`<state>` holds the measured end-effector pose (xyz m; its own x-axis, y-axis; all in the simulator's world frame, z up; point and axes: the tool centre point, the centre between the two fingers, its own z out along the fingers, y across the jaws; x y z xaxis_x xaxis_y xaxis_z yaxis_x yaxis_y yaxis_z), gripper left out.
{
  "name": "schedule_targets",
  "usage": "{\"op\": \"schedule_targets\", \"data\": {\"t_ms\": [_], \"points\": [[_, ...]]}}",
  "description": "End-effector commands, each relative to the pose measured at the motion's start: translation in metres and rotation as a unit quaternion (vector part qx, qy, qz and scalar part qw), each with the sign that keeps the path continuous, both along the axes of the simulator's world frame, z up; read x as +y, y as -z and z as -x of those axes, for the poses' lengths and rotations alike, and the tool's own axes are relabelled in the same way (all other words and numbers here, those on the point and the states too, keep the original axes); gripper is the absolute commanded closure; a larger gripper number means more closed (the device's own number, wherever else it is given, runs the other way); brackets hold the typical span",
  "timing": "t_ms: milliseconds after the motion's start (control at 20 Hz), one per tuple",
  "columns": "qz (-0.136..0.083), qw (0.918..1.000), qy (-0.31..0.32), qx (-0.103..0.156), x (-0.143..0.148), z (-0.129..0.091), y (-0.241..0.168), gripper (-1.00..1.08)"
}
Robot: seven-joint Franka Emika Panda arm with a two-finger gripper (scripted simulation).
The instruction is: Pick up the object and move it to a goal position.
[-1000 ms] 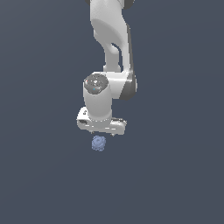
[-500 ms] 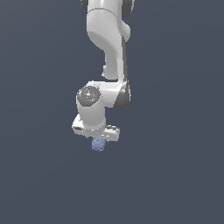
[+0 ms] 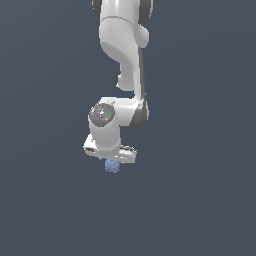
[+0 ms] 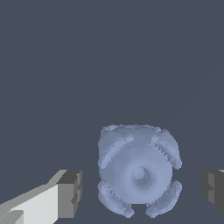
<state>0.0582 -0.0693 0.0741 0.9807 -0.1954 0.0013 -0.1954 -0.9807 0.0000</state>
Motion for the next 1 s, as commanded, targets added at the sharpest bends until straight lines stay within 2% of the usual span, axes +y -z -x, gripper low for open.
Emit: {"op": "schedule_targets", "data": {"t_ms": [0, 450, 500, 950], "points": [[0.000, 1.0000, 0.000, 0.001, 0.000, 0.001, 0.014, -0.92], [0.000, 1.0000, 0.001, 0.001, -0.001, 0.000, 0.035, -0.92], [0.000, 1.0000, 0.001, 0.001, -0.001, 0.000, 0.035, 1.08], [0.000, 1.0000, 0.001, 0.001, -0.001, 0.000, 0.035, 1.08]]}}
